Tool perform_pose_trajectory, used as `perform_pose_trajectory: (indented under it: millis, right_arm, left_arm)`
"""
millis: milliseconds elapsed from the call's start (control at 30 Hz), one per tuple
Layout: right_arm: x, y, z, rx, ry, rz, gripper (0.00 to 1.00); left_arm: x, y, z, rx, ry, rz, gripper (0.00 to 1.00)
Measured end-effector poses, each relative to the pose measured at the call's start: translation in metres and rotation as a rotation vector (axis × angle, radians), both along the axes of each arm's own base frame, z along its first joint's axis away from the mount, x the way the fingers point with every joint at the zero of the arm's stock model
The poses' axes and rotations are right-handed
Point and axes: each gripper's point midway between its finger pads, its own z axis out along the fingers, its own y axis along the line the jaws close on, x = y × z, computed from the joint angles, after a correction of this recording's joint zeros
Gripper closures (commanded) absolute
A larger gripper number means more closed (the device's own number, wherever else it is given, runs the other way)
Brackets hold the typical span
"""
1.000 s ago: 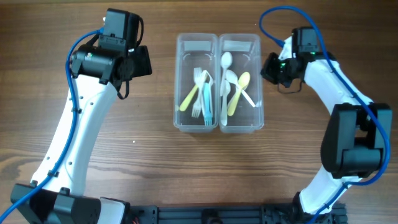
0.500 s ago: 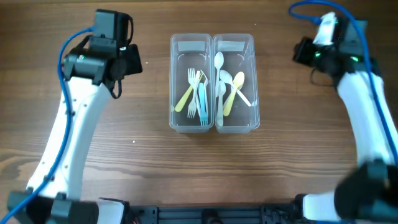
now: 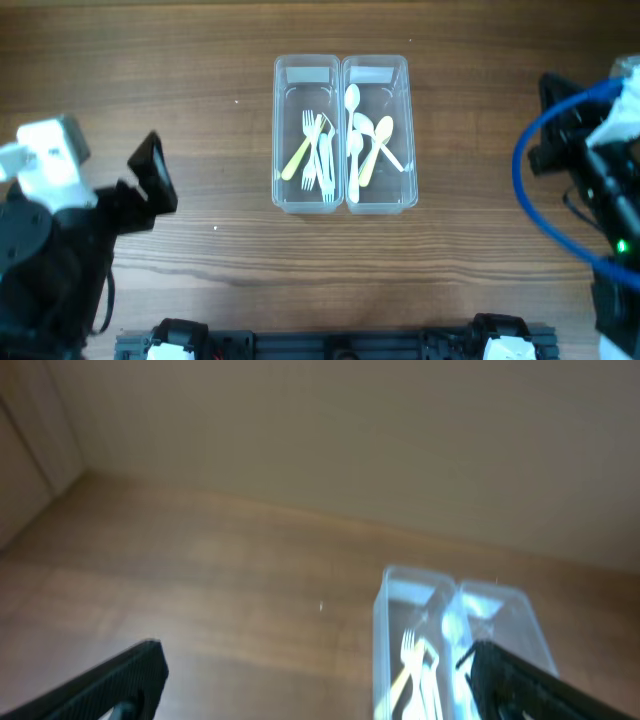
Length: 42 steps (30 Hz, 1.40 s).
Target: Pack container
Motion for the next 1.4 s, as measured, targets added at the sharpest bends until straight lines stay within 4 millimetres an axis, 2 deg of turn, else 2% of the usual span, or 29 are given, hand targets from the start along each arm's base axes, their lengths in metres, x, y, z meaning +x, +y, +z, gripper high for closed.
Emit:
perform_pose_trajectory:
  millis: [33, 67, 167, 567, 733, 833, 967, 1167, 1400]
  right_arm:
    - [-0.009, 0.001, 0.002, -0.005, -0.007, 0.003, 0.25]
    - [-0.017, 0.003, 0.004, -0.007, -0.018, 0.007, 0.00]
    - [-0.026, 0.005, 0.010, -0.013, -0.043, 0.013, 0.00]
    - [-0.020, 0.004, 0.004, -0.013, -0.018, 0.015, 0.00]
    - [-0.020, 0.004, 0.005, 0.108, 0.010, -0.004, 0.00]
    - [-0.021, 0.003, -0.004, 0.178, 0.063, -0.025, 0.00]
    - [-0.018, -0.011, -0.005, 0.196, 0.064, -0.115, 0.00]
    - [-0.012, -0.033, -0.008, 0.153, 0.061, -0.234, 0.00]
    - [-0.009, -0.029, -0.011, -0.002, 0.051, -0.180, 0.00]
  left_arm:
    - [-0.006, 0.001, -0.003, 0.002, 0.012, 0.000, 0.00]
    - [-0.012, 0.002, -0.006, 0.005, 0.021, 0.000, 0.00]
    - [-0.015, 0.003, -0.013, 0.011, 0.054, 0.000, 0.00]
    - [-0.016, 0.003, -0.016, 0.013, 0.067, 0.000, 0.00]
    - [-0.016, 0.003, -0.016, 0.013, 0.068, 0.000, 0.00]
    - [-0.016, 0.003, -0.016, 0.013, 0.068, 0.000, 0.00]
    - [-0.016, 0.003, -0.016, 0.013, 0.068, 0.000, 0.00]
    - [-0.016, 0.003, -0.016, 0.013, 0.068, 0.000, 0.00]
    - [-0.016, 0.003, -0.016, 0.013, 0.068, 0.000, 0.00]
